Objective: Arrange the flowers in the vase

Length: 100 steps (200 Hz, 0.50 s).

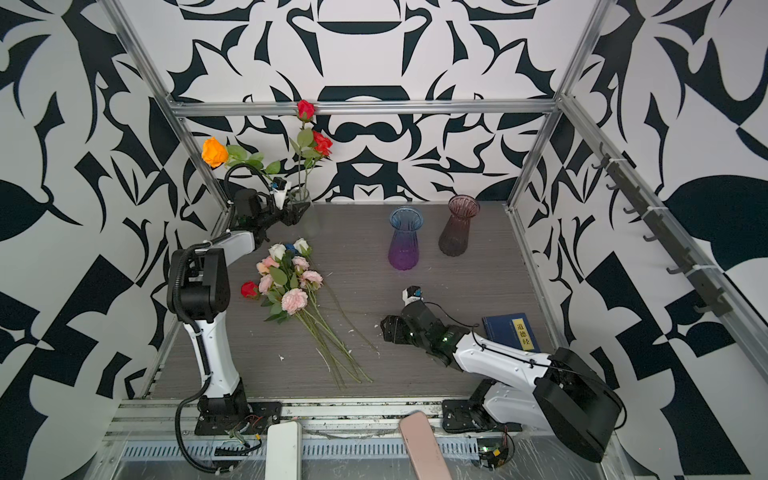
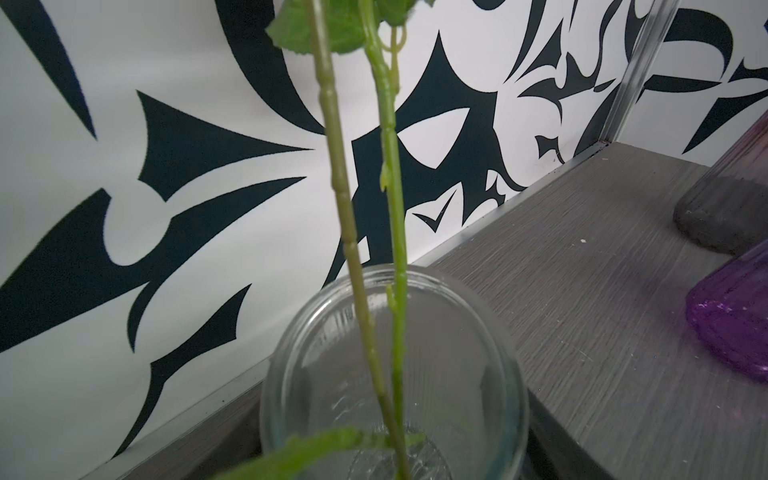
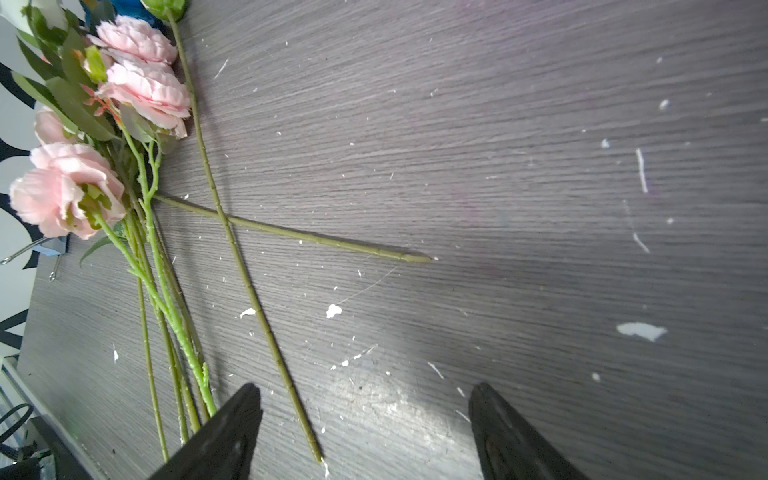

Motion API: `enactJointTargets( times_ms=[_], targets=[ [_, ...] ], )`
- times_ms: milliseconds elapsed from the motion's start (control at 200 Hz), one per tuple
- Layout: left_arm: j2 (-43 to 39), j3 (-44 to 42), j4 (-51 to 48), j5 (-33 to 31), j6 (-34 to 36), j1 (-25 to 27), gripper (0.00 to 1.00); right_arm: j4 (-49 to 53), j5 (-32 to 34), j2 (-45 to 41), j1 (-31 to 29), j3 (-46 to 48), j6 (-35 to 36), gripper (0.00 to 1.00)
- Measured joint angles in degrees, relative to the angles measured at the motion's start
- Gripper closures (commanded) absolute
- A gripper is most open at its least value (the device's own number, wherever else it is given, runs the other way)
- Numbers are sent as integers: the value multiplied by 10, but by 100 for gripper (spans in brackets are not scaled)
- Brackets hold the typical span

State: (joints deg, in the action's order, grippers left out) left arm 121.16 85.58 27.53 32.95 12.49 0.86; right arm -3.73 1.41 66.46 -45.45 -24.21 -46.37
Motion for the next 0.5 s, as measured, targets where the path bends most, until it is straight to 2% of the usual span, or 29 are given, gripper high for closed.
enactJointTargets(
  times_ms=[120,235,500],
  targets=[
    [-3,0,-6,-3,14,9,43,0,-2,0,0,0,0,18],
    [-7,0,-15,-9,29,19,33,0,-2,0,0,0,0,18],
    [-18,-6,-33,-22,40,26,20,-2,-2,-12,0,0,0,17]
  ],
)
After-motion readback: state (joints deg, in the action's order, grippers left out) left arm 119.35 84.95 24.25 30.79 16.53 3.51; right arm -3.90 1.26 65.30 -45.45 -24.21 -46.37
